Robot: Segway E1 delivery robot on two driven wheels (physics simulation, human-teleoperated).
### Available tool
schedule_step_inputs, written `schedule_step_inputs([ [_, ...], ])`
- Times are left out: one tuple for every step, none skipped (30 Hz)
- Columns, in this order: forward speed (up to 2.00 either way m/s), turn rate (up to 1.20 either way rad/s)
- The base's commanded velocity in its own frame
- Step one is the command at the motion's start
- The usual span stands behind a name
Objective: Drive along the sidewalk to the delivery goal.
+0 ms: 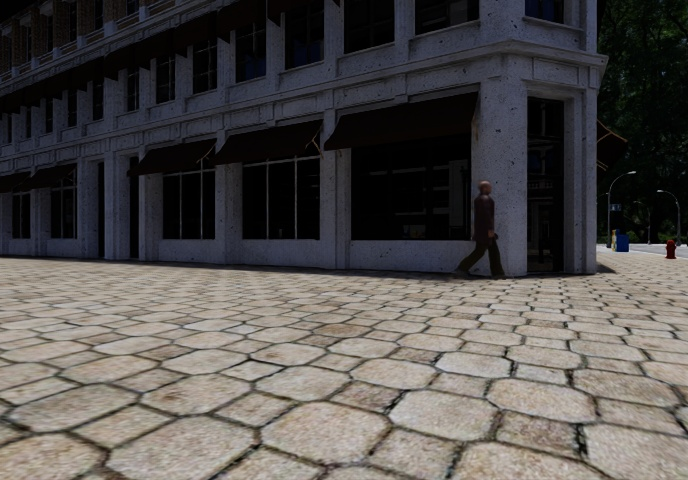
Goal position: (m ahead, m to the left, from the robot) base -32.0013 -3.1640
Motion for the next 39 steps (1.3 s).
schedule_step_inputs([
  [0.00,0.00],
  [0.00,0.00],
  [0.00,0.00],
  [0.00,0.00],
  [0.00,0.00],
  [0.00,0.00],
  [0.00,0.00],
  [0.00,0.00],
  [0.00,0.00],
  [0.00,0.00],
  [0.00,0.00],
  [0.00,0.00],
  [0.00,0.00],
  [0.00,0.00],
  [0.00,0.00],
  [0.00,0.00],
  [0.00,0.00],
  [0.00,0.00],
  [0.00,0.00],
  [0.00,0.00],
  [0.00,0.00],
  [0.00,0.00],
  [0.00,0.00],
  [0.00,0.00],
  [0.00,0.00],
  [0.00,0.00],
  [0.00,0.00],
  [0.00,0.00],
  [0.00,0.00],
  [0.00,0.00],
  [0.00,-0.04],
  [0.00,-0.23],
  [0.00,-0.35],
  [0.00,-0.35],
  [0.00,-0.39],
  [0.00,-0.39],
  [0.00,-0.39],
  [0.00,-0.39],
  [0.00,-0.39],
])
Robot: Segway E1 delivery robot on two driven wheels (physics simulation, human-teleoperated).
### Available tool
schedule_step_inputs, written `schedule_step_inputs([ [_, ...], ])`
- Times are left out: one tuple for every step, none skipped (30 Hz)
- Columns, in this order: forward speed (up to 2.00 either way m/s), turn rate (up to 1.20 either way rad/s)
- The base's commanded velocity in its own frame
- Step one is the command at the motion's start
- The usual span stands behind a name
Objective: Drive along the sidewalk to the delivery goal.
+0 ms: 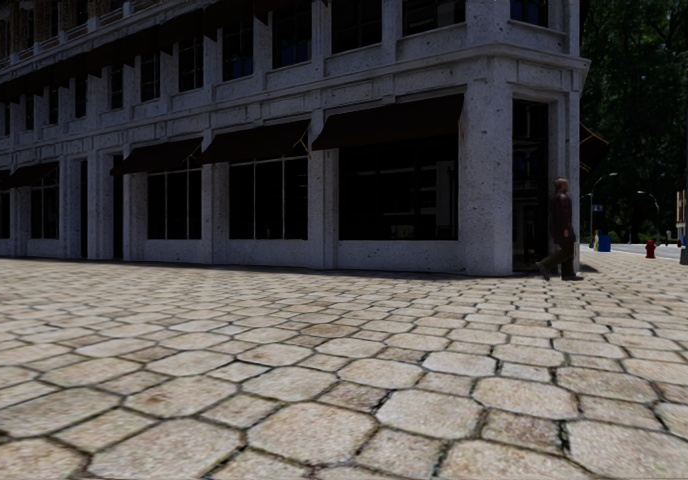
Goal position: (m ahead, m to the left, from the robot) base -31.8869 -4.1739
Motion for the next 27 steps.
schedule_step_inputs([
  [0.00,-0.39],
  [0.00,-0.40],
  [0.00,-0.40],
  [0.00,-0.40],
  [0.00,-0.43],
  [0.00,-0.47],
  [0.00,-0.49],
  [0.00,-0.49],
  [0.00,-0.52],
  [0.00,-0.53],
  [0.00,-0.53],
  [0.00,-0.53],
  [0.00,-0.53],
  [0.00,-0.53],
  [0.00,-0.53],
  [0.00,-0.53],
  [0.00,-0.53],
  [0.00,-0.53],
  [0.00,-0.53],
  [0.00,-0.54],
  [0.00,-0.54],
  [0.00,-0.54],
  [0.00,-0.54],
  [0.00,-0.54],
  [0.00,-0.54],
  [0.00,-0.54],
  [0.00,-0.54],
])
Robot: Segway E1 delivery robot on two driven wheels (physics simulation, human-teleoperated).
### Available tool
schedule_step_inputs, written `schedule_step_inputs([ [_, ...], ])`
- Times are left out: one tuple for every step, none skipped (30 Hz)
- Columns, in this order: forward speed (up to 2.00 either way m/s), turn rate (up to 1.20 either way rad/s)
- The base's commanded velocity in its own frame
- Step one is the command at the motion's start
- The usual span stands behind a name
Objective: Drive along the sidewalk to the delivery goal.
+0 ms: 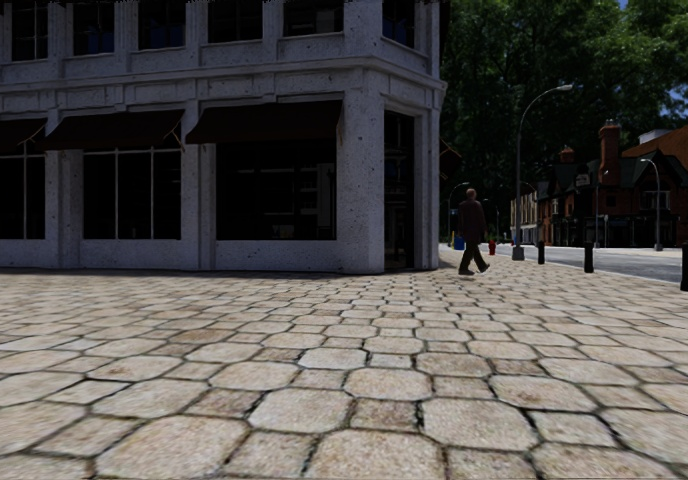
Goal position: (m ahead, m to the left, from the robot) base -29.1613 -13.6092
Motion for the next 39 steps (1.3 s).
schedule_step_inputs([
  [0.00,-0.54],
  [0.00,-0.54],
  [0.00,-0.54],
  [0.00,-0.54],
  [0.00,-0.54],
  [0.00,-0.54],
  [0.00,-0.54],
  [0.00,-0.54],
  [0.00,-0.54],
  [0.00,-0.54],
  [0.00,-0.54],
  [0.00,-0.54],
  [0.00,-0.54],
  [0.00,-0.54],
  [0.00,-0.54],
  [0.00,-0.54],
  [0.00,-0.54],
  [0.00,-0.54],
  [0.00,-0.54],
  [0.00,-0.54],
  [0.00,-0.54],
  [0.00,-0.54],
  [0.00,-0.55],
  [0.00,-0.55],
  [0.00,-0.63],
  [0.00,-0.63],
  [0.00,-0.64],
  [0.00,-0.65],
  [0.00,-0.65],
  [0.00,-0.66],
  [0.00,-0.67],
  [0.00,-0.67],
  [0.00,-0.67],
  [0.00,-0.67],
  [0.00,-0.67],
  [0.00,-0.67],
  [0.03,-0.67],
  [0.03,-0.67],
  [0.04,-0.67],
])
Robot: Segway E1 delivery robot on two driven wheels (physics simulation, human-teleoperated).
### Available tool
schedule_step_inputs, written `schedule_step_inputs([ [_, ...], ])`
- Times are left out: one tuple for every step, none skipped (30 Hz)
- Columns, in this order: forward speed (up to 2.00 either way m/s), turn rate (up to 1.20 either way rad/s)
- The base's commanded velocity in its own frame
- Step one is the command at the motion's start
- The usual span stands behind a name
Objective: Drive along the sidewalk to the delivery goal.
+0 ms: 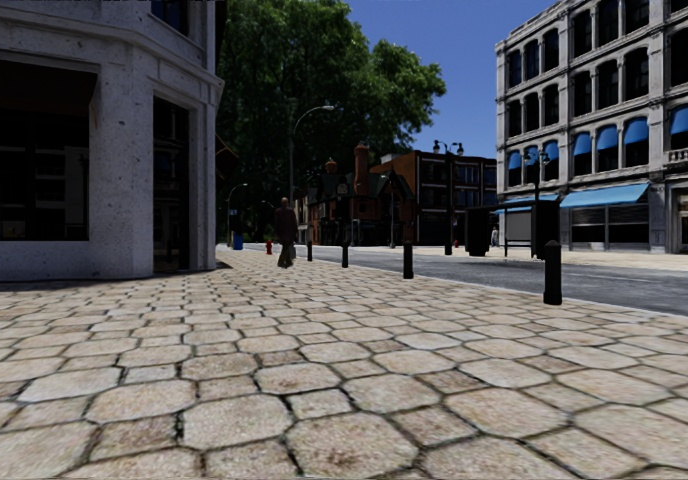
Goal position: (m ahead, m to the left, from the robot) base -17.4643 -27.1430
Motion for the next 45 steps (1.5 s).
schedule_step_inputs([
  [0.05,-0.67],
  [0.06,-0.67],
  [0.06,-0.67],
  [0.06,-0.67],
  [0.06,-0.67],
  [0.07,-0.67],
  [0.07,-0.67],
  [0.07,-0.67],
  [0.07,-0.67],
  [0.07,-0.67],
  [0.07,-0.67],
  [0.07,-0.67],
  [0.07,-0.67],
  [0.07,-0.67],
  [0.07,-0.67],
  [0.08,-0.67],
  [0.08,-0.67],
  [0.10,-0.67],
  [0.17,-0.67],
  [0.20,-0.67],
  [0.20,-0.67],
  [0.21,-0.67],
  [0.23,-0.68],
  [0.24,-0.68],
  [0.24,-0.68],
  [0.24,-0.68],
  [0.24,-0.68],
  [0.25,-0.68],
  [0.28,-0.68],
  [0.28,-0.68],
  [0.35,-0.68],
  [0.42,-0.68],
  [0.47,-0.68],
  [0.47,-0.68],
  [0.56,-0.68],
  [0.65,-0.68],
  [0.69,-0.68],
  [0.71,-0.68],
  [0.71,-0.68],
  [0.73,-0.68],
  [0.76,-0.69],
  [0.79,-0.69],
  [0.79,-0.69],
  [0.83,-0.70],
  [0.85,-0.70],
])
